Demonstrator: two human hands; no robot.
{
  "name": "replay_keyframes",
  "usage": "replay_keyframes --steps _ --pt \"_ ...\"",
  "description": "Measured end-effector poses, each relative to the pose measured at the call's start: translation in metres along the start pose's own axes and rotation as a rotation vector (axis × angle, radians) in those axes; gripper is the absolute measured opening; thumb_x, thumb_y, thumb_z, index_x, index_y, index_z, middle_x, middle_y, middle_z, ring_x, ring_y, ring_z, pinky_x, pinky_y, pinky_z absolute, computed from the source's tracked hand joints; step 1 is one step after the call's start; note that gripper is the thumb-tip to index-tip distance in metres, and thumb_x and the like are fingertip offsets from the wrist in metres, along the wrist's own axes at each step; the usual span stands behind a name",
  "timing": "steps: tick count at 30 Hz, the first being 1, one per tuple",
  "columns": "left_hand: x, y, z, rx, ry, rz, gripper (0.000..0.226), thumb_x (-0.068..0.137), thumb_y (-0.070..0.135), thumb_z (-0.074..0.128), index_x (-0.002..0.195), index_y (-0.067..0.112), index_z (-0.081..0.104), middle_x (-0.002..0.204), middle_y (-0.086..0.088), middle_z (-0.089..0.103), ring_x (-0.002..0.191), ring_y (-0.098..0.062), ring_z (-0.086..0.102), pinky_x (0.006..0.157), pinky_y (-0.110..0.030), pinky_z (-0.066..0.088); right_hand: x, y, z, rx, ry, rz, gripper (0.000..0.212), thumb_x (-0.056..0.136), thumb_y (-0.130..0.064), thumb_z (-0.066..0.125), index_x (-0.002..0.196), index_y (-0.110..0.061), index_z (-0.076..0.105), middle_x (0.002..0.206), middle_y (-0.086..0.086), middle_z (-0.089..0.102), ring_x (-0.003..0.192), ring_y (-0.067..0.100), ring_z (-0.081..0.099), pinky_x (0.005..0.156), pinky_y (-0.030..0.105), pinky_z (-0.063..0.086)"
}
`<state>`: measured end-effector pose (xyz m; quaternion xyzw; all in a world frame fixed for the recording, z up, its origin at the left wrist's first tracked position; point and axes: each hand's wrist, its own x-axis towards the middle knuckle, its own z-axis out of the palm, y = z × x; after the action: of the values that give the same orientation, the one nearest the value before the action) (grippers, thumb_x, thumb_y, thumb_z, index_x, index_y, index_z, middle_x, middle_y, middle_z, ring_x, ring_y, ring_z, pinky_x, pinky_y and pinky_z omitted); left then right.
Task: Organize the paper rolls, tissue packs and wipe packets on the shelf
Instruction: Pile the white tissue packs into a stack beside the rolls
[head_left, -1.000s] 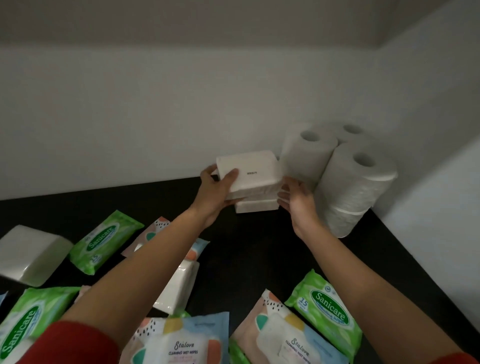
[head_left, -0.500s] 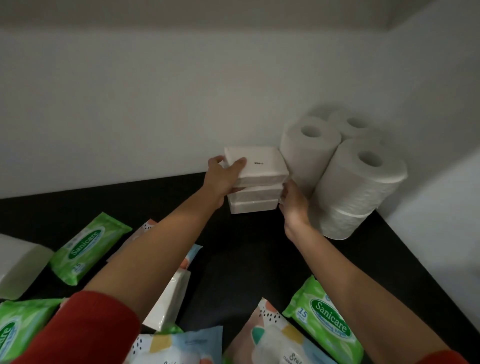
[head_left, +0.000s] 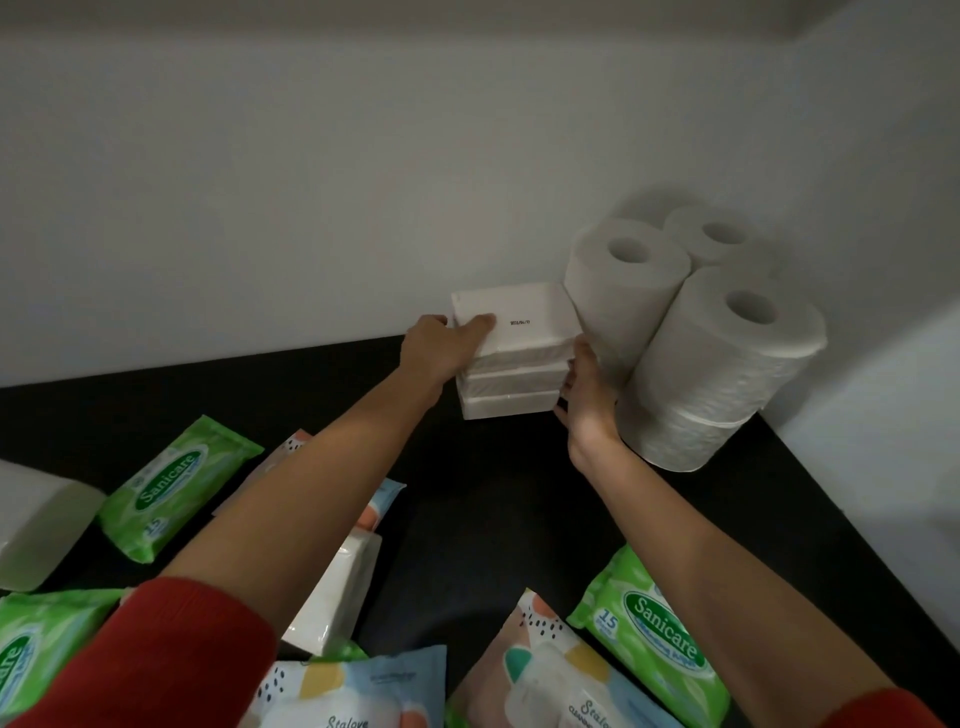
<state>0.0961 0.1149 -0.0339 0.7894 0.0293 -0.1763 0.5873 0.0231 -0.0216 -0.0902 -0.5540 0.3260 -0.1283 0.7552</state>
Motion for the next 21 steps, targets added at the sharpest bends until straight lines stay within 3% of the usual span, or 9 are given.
replay_keyframes --steps 5,9,14,17,21 --pt "-0.0029 -0.0008 0.0019 -0.062 -0.078 -0.021 0.048 0.087 0.046 0.06 0.117 0.009 0.059 0.117 -0.011 0.063 0.105 -0.026 0.062 0.095 -0.043 0.051 0.0038 0.0004 -0.0004 -0.035 0.018 -0.093 0.041 0.086 -0.059 0.047 0.112 -0.032 0.064 0.115 -0.004 0.067 0.11 0.016 0.061 0.104 0.043 0.044" --pt "-0.0023 0.0002 -0.0008 -0.087 -0.068 -0.046 0.029 0.089 0.042 0.06 0.095 0.014 0.058 0.113 -0.011 0.065 0.104 -0.026 0.063 0.095 -0.043 0.051 0.0056 0.0047 0.0012 -0.001 0.049 -0.118 0.025 0.086 -0.054 0.053 0.096 -0.034 0.064 0.114 -0.003 0.068 0.11 0.018 0.061 0.105 0.043 0.043" --pt "-0.0038 -0.0017 0.0014 -0.076 -0.059 -0.02 0.038 0.09 0.041 0.059 0.106 0.006 0.059 0.113 -0.012 0.064 0.104 -0.025 0.061 0.098 -0.039 0.049 0.0087 0.0051 0.0018 -0.01 0.059 -0.095 0.054 0.076 -0.062 0.054 0.114 -0.024 0.065 0.113 -0.002 0.068 0.109 0.019 0.061 0.104 0.043 0.044" --pt "-0.0066 -0.0021 0.0027 -0.077 -0.059 -0.019 0.049 0.09 0.04 0.059 0.119 0.001 0.057 0.114 -0.011 0.062 0.105 -0.024 0.061 0.098 -0.038 0.048 0.011 0.0064 -0.0014 -0.017 0.048 -0.083 0.047 0.084 -0.057 0.053 0.113 -0.022 0.065 0.112 -0.001 0.068 0.107 0.019 0.062 0.103 0.043 0.044" --pt "-0.0084 -0.0016 0.002 -0.097 -0.063 -0.014 0.048 0.09 0.037 0.061 0.12 0.0 0.056 0.112 -0.011 0.062 0.105 -0.024 0.06 0.098 -0.037 0.048 0.0113 0.0049 -0.0019 -0.025 0.047 -0.062 0.044 0.088 -0.054 0.051 0.112 -0.02 0.065 0.11 0.001 0.068 0.105 0.02 0.063 0.102 0.042 0.045"
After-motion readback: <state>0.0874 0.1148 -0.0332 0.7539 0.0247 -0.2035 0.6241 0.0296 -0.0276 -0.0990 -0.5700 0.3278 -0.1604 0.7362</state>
